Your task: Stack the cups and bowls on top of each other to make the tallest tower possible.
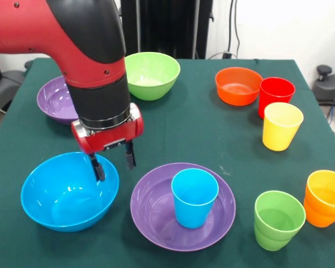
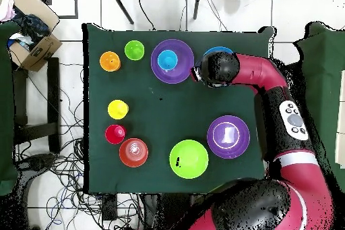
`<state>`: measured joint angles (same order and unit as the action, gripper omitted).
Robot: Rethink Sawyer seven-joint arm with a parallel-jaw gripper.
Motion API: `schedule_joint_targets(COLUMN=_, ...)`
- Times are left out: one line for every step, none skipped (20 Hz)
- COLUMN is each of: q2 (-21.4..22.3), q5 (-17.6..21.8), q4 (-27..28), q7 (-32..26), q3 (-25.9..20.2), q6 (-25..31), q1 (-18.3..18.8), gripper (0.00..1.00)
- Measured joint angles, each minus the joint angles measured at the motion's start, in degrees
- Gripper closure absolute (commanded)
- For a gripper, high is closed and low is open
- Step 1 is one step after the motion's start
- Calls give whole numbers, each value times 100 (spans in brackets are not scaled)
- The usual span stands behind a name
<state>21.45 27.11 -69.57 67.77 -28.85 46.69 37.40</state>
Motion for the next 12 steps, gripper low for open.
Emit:
schedule_joint_targets(q2=22, q5=4, q4=-29, q7=0, q3=-1, q6=0, q1=6, gripper=0)
schedule_joint_targets(q2=50, q5=7, q4=-66, q7=0, q3=-1, q6=0, q1=14, gripper=0)
schedule_joint_targets(q2=56, q5=25, q4=-75, q7=0, q3=0, q6=0, q1=18, gripper=0)
schedule_joint_targets(q2=55, q5=43, q4=-76, q7=0, q3=-1, q6=0, q1=22, gripper=0)
schedule_joint_targets(q2=40, q5=93, q4=-76, q7=0, q3=-1, q6=-1, q1=32, gripper=0)
schedule_joint_targets(q2=28, q5=127, q4=-76, q7=0, q3=0, q6=0, q1=39, gripper=0)
schedule_joint_targets(q2=15, q5=167, q4=-76, q7=0, q3=0, q6=-1, q1=48, gripper=0)
schedule_joint_targets(q2=2, q5=207, q4=-76, q7=0, q3=-1, q6=-1, q1=56, gripper=0)
schedule_joint_targets(q2=-5, q5=231, q4=-76, q7=0, q3=0, q6=-1, q1=62, gripper=0)
schedule_joint_targets(q2=-11, q5=254, q4=-76, q7=0, q3=0, q6=-1, q1=69, gripper=0)
schedule_joint_targets(q2=-23, q5=317, q4=-76, q7=0, q3=0, q6=0, q1=87, gripper=0)
schedule_joint_targets(q2=-25, q5=342, q4=-77, q7=0, q3=0, q6=0, q1=94, gripper=0)
